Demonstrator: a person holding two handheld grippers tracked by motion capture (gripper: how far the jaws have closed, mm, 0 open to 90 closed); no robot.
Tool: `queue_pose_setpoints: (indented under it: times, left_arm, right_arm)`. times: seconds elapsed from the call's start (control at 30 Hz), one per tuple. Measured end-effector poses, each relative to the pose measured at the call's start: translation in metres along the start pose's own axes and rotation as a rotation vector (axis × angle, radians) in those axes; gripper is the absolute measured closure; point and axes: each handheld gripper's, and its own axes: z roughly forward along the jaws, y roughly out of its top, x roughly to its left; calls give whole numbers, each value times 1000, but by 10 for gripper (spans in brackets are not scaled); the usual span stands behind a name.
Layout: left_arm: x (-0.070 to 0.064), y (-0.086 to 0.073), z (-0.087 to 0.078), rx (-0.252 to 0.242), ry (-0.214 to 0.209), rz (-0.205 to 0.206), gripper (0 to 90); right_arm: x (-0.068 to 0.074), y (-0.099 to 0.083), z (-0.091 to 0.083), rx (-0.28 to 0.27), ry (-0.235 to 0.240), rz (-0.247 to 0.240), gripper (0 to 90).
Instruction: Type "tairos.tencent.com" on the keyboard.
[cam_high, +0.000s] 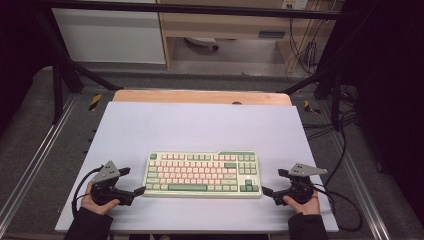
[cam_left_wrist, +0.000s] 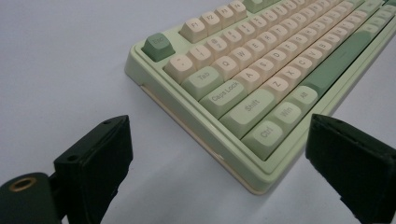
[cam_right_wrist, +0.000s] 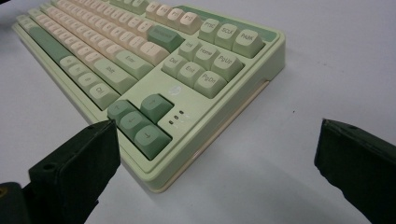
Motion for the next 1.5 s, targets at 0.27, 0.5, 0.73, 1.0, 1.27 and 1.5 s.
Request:
queue_pose_setpoints:
  times: [0.27,0.5,0.73,1.0,1.27,1.5]
  left_arm:
    - [-3,3,0,0,0,-1,74]
    - [-5,7,-2,-4,1,2,72]
    - [-7,10,-2,-6,1,1,72]
    - [-13,18,-1,-6,-2,1,73]
    - [-19,23,3,-2,-12,1,103]
    - [-23,29,6,-4,-7,3,168]
  right_arm:
    - [0,1,0,-2,6,1,8]
    - [0,1,-1,-1,4,2,7]
    - [0,1,0,2,3,1,7]
    - [0,1,-1,-5,-1,0,8]
    - [0,1,-1,-2,1,-3,8]
    - [0,1,-1,-3,0,-4,8]
